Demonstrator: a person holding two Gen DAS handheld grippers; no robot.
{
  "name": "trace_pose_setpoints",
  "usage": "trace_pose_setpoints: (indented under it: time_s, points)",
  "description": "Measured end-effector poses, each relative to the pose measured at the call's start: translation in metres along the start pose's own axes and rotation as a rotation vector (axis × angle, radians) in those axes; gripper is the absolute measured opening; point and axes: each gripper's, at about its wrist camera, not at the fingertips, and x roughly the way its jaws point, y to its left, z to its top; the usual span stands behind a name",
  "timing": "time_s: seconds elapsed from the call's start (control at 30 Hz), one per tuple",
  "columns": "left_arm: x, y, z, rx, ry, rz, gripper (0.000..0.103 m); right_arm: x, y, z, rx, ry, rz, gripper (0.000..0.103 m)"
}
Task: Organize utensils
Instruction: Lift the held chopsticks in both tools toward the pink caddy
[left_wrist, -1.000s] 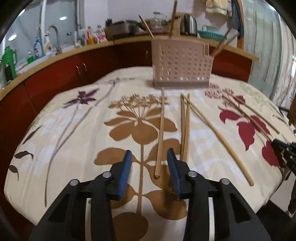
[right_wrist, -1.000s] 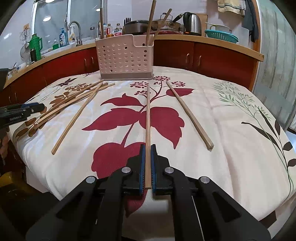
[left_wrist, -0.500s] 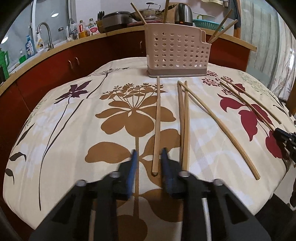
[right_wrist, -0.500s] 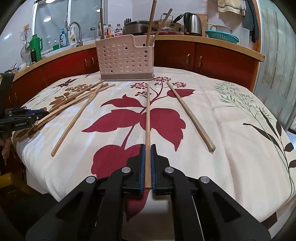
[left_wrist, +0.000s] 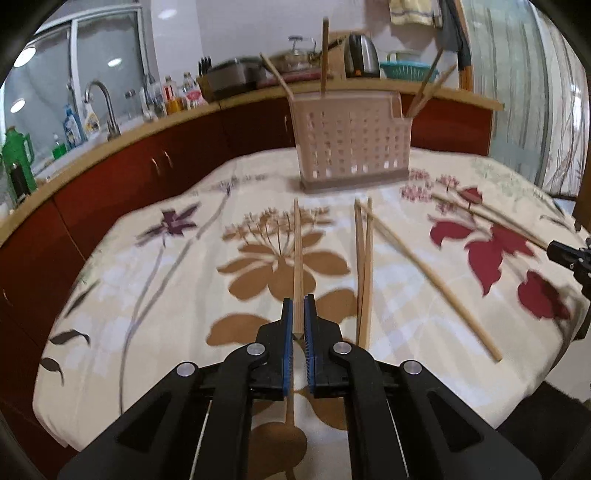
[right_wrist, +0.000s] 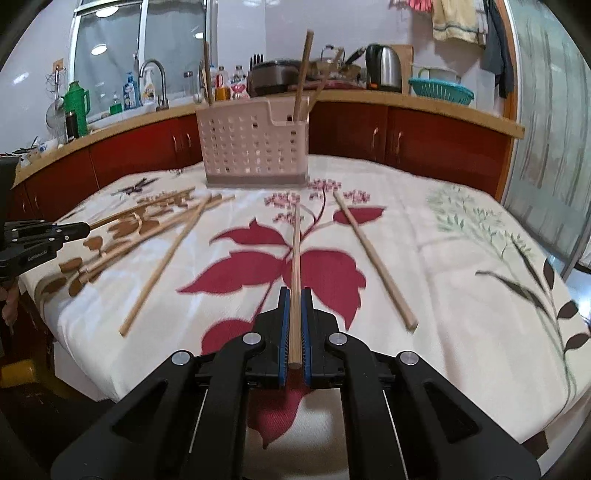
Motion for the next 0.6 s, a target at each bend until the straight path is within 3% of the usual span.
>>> trace_pose_setpoints:
  time_s: [0.37,0.6]
  points:
    - [-0.049,-0.003,0.023,0.008,-0.182,0.032,0.007,-0.036,0.009,0.031,-0.032,-0.124,-0.001,0.006]
    - [-0.07,0.003,0.029,-0.029,-0.249,0.037,0.007,-0.052,0.01,0.045,-0.031,-0.173,0.001,0.006]
